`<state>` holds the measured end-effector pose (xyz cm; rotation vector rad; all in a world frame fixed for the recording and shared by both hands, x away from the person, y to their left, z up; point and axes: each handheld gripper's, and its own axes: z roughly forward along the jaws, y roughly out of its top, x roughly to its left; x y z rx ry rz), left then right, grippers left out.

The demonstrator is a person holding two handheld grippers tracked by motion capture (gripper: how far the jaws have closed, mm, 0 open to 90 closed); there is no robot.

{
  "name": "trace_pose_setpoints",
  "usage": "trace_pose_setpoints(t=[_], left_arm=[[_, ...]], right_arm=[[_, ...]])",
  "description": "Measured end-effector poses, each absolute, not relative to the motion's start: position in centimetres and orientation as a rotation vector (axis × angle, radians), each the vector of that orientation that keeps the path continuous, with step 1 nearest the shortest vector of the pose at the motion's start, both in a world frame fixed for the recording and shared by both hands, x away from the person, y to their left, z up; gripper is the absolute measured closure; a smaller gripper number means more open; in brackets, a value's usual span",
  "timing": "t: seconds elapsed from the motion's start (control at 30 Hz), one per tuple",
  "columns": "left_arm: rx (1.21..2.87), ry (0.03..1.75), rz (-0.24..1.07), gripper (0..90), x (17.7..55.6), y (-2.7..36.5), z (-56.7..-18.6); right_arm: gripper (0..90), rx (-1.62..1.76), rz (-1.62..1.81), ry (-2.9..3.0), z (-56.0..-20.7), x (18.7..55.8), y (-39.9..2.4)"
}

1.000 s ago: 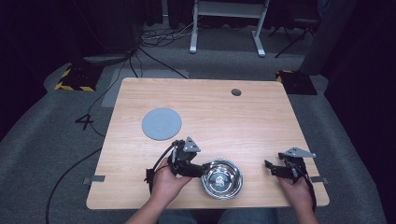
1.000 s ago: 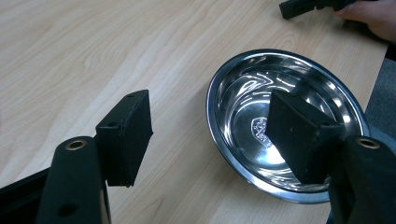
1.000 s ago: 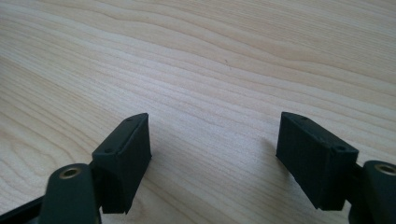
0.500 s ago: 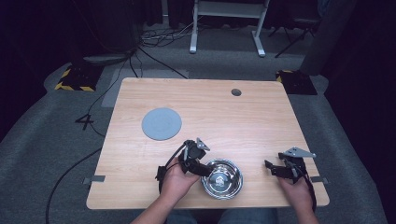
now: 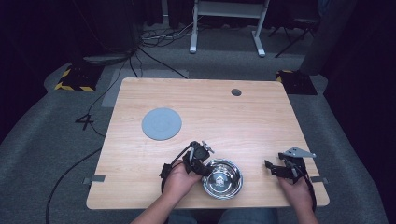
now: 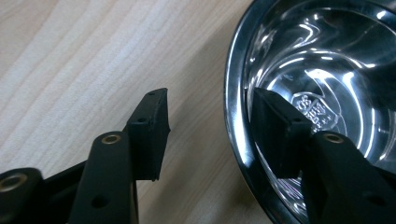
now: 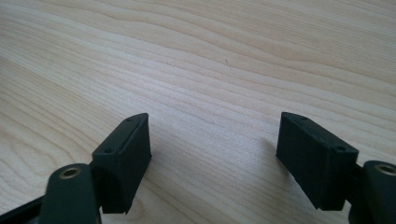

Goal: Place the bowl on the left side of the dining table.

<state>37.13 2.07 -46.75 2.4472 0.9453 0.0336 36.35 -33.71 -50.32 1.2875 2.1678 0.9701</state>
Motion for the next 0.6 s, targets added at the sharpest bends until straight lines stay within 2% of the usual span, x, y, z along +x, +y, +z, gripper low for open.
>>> trace_pose_setpoints(t=[0.17, 0.4, 0.6], left_arm=[[2.456, 0.915, -0.022, 60.0, 37.5, 1.8, -47.0], [2.506, 0.882, -0.026, 64.0, 37.4, 1.0, -47.0], [2.473, 0.875, -0.049, 76.1, 37.6, 0.7, -47.1]], right_arm=[[26.3, 1.286, 0.969, 2.168, -50.3, 36.4, -33.7], [26.3, 1.285, 0.969, 2.169, -50.3, 36.4, -33.7], [26.4, 1.285, 0.969, 2.169, -50.3, 36.3, -33.7]])
